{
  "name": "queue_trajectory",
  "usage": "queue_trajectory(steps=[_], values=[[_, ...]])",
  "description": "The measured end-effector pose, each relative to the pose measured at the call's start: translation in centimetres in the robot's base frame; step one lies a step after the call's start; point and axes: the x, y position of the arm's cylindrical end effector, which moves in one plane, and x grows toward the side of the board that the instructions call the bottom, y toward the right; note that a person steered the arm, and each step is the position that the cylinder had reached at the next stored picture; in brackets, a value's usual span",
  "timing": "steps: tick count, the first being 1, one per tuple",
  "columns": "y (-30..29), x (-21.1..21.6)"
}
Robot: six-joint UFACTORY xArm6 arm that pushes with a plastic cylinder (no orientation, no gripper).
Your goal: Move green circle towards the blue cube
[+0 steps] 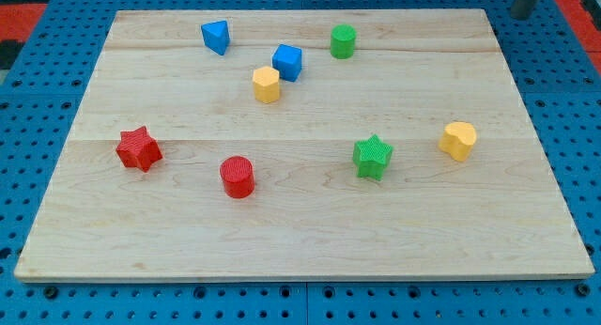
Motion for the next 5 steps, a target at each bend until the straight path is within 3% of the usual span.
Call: queue_trajectory(steps=[1,2,3,5], values=[[-2.9,0.6],[-10.7,5.2],[-14.9,6.4],[-29.4,8.9]])
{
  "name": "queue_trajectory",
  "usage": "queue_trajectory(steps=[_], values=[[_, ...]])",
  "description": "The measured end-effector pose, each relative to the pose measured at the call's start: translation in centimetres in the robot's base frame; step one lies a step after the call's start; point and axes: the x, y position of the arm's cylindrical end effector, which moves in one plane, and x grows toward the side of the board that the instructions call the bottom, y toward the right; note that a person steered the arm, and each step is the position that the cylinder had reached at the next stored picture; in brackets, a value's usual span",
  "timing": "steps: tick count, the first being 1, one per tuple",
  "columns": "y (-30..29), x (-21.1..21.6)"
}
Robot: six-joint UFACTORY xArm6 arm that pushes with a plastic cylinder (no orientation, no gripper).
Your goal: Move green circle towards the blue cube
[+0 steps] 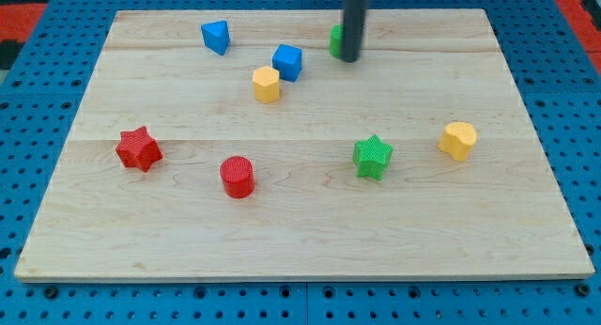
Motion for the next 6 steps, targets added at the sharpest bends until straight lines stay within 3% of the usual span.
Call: queue_trajectory(steps=[3,4,5,6], values=[[5.7,-1.3],[6.3,-3.6],[3.9,-5.4],[1.0,-3.5]])
